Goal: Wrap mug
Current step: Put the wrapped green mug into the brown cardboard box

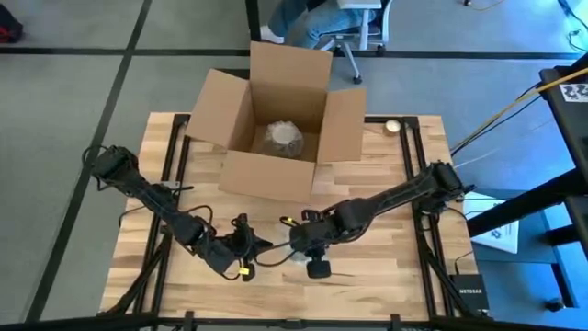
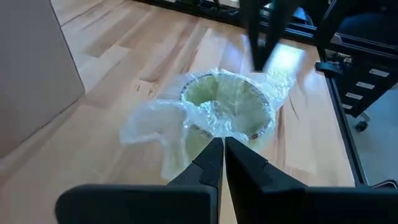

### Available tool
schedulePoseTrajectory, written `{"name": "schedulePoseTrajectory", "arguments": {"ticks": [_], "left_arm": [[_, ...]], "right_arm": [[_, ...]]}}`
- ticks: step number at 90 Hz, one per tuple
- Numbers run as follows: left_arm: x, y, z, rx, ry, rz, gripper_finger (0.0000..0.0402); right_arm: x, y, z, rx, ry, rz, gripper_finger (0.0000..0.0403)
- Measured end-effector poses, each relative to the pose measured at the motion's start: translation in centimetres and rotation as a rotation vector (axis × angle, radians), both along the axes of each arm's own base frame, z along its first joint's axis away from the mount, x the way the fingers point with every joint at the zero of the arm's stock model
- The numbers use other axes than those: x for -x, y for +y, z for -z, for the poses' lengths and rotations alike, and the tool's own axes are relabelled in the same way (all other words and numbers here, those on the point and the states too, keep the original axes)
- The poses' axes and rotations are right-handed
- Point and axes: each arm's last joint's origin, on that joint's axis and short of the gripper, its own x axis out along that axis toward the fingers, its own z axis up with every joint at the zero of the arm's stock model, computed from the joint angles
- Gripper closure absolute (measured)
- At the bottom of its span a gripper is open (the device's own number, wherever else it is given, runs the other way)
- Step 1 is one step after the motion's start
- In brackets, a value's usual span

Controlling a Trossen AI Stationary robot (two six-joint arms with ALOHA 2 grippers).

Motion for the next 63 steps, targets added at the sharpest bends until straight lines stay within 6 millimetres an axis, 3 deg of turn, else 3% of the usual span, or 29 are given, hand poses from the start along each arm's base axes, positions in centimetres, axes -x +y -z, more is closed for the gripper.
{"name": "schedulePoseTrajectory", "arguments": {"ticks": [9, 25, 39, 49, 63], "left_arm": [[0.0, 0.0, 0.0, 0.002, 0.002, 0.004, 0.0402], [0.0, 0.0, 0.0, 0.003, 0.003, 0.007, 0.0402], [0.0, 0.0, 0.0, 0.003, 0.003, 0.007, 0.0402], [0.0, 0.0, 0.0, 0.003, 0.004, 0.007, 0.0402], [0.0, 0.0, 0.0, 0.004, 0.004, 0.006, 0.0402]], "right_arm": [[0.3, 0.5, 0.0, -0.034, 0.022, -0.033, 0.0348], [0.8, 1.8, -0.1, -0.029, 0.01, -0.076, 0.0233], [1.0, 3.1, 0.1, 0.07, -0.049, -0.072, 0.0152], [0.9, 3.6, 1.0, 0.19, -0.102, -0.025, 0.0126], [0.5, 3.8, 3.7, 0.238, -0.079, -0.013, 0.0123]]}}
